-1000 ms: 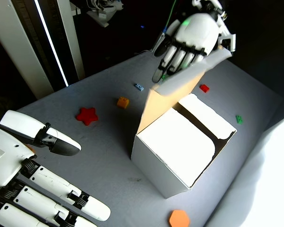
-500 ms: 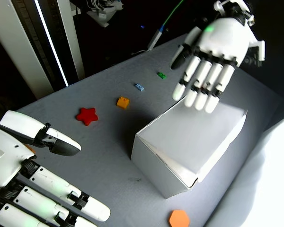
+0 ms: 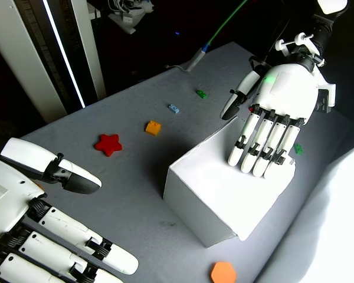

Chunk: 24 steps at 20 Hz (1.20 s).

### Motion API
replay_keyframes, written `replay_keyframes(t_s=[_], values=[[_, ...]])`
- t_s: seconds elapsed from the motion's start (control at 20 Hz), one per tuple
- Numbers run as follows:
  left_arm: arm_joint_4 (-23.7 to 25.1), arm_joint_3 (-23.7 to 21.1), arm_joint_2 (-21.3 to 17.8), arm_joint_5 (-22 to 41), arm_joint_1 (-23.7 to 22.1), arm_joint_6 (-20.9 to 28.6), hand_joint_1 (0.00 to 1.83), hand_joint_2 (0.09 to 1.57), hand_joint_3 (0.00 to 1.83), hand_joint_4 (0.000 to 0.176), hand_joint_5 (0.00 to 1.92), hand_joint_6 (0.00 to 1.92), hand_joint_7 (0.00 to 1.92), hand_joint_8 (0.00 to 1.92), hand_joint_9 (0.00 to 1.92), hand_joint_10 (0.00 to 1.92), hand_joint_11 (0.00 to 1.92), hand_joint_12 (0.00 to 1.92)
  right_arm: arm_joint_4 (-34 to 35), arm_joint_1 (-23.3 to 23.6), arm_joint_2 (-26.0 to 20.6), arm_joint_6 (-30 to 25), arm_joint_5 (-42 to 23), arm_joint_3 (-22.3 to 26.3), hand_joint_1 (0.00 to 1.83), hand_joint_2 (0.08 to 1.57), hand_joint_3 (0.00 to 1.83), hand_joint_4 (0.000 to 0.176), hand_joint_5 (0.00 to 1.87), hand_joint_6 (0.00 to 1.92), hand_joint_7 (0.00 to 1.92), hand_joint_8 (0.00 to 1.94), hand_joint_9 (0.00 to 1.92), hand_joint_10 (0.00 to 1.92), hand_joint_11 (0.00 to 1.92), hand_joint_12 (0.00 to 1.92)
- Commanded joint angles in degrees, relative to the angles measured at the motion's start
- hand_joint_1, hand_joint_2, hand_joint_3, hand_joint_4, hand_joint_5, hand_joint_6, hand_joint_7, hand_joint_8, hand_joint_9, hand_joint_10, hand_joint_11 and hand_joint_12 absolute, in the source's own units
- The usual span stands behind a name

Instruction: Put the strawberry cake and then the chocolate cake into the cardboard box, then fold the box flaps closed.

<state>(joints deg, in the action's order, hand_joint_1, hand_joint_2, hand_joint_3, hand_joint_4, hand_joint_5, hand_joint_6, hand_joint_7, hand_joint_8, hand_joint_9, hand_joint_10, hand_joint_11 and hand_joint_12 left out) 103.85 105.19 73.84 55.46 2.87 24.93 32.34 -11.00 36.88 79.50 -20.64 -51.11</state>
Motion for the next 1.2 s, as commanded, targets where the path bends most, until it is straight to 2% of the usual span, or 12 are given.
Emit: replay_keyframes(t_s=[0.0,0.15,0.25,0.3,0.45,0.6,0.7,0.9,0.95,1.0,1.15], values=[[-0.49,-0.17,-0.4,1.81,0.36,0.03,0.0,1.34,0.0,0.024,0.05,0.0,0.1,0.0,0.07,0.01,0.0,0.27,-0.66,0.48,-0.68,-0.36,-5.95,-0.3,0.06,1.29,0.0,0.0,0.0,0.0,0.05,0.0,0.07,0.0,0.0,0.13],[-0.61,-0.32,-0.97,2.06,-0.97,0.99,0.0,1.35,0.0,0.03,0.05,0.0,0.1,0.0,0.06,0.0,0.0,0.22,-0.67,0.48,-0.67,-0.36,-5.92,-0.29,0.05,1.3,0.0,0.0,0.0,0.0,0.04,0.0,0.06,0.0,0.0,0.08],[-0.73,-0.83,-1.82,2.76,-2.09,3.09,0.0,1.34,0.0,0.03,0.06,0.0,0.11,0.0,0.08,0.01,0.0,0.3,-0.67,0.48,-0.67,-0.37,-5.89,-0.29,0.08,1.29,0.0,0.0,0.0,0.0,0.05,0.0,0.06,0.01,0.0,0.07],[-0.72,-1.54,-2.58,2.76,-2.51,3.11,0.0,1.34,0.0,0.029,0.06,0.0,0.11,0.0,0.08,0.01,0.0,0.3,-0.67,0.46,-0.67,-0.37,-5.87,-0.29,0.11,1.29,0.0,0.0,0.0,0.0,0.05,0.0,0.06,0.0,0.0,0.01],[0.22,-4.23,-5.72,2.77,-4.02,4.08,0.0,1.34,0.0,0.031,0.06,0.0,0.1,0.0,0.08,0.0,0.0,0.32,-0.68,0.46,-0.67,-0.37,-5.41,-0.28,0.12,1.28,0.0,0.0,0.01,0.0,0.08,0.01,0.06,0.0,0.0,0.0],[1.73,-7.96,-9.78,2.78,-5.14,5.24,0.0,1.34,0.0,0.033,0.08,0.01,0.13,0.01,0.1,0.01,0.0,0.36,-0.68,0.46,-0.68,-0.37,-4.81,-0.28,0.1,1.27,0.0,0.0,0.0,0.0,0.08,0.01,0.06,0.01,0.0,0.0],[3.26,-11.46,-13.48,2.78,-5.72,5.75,0.0,1.34,0.0,0.026,0.08,0.01,0.13,0.0,0.11,0.01,0.0,0.41,-0.68,0.42,-0.7,-0.37,-4.51,-0.27,0.11,1.26,0.0,0.0,0.03,0.01,0.1,0.01,0.08,0.02,0.02,0.01],[5.19,-17.64,-20.35,3.09,-4.78,6.99,0.0,1.34,0.0,0.027,0.08,0.0,0.12,0.0,0.11,0.01,0.0,0.41,-0.68,0.37,-0.72,-0.35,-4.37,-0.21,0.09,1.25,0.0,0.0,0.02,0.01,0.09,0.0,0.07,0.01,0.02,0.01],[5.35,-18.99,-21.76,3.19,-4.4,7.08,0.0,1.34,0.0,0.021,0.07,0.0,0.11,0.0,0.1,0.01,0.0,0.42,-0.68,0.34,-0.72,-0.34,-4.37,-0.21,0.05,1.26,0.0,0.0,0.03,0.01,0.09,0.0,0.07,0.01,0.03,0.02],[5.82,-20.55,-23.33,3.43,-3.91,7.25,0.0,1.34,0.0,0.019,0.07,0.0,0.11,0.0,0.11,0.01,0.0,0.45,-0.68,0.31,-0.73,-0.33,-4.37,-0.21,0.07,1.25,0.0,0.0,0.06,0.0,0.12,0.01,0.09,0.01,0.0,0.19],[6.69,-26.27,-28.79,3.54,-1.43,7.58,0.0,1.34,0.0,0.009,0.15,0.02,0.23,0.02,0.23,0.03,0.0,0.74,-0.72,0.29,-0.73,-0.32,-4.37,-0.21,0.09,1.23,0.0,0.0,0.21,0.04,0.31,0.03,0.23,0.06,0.0,0.73]])
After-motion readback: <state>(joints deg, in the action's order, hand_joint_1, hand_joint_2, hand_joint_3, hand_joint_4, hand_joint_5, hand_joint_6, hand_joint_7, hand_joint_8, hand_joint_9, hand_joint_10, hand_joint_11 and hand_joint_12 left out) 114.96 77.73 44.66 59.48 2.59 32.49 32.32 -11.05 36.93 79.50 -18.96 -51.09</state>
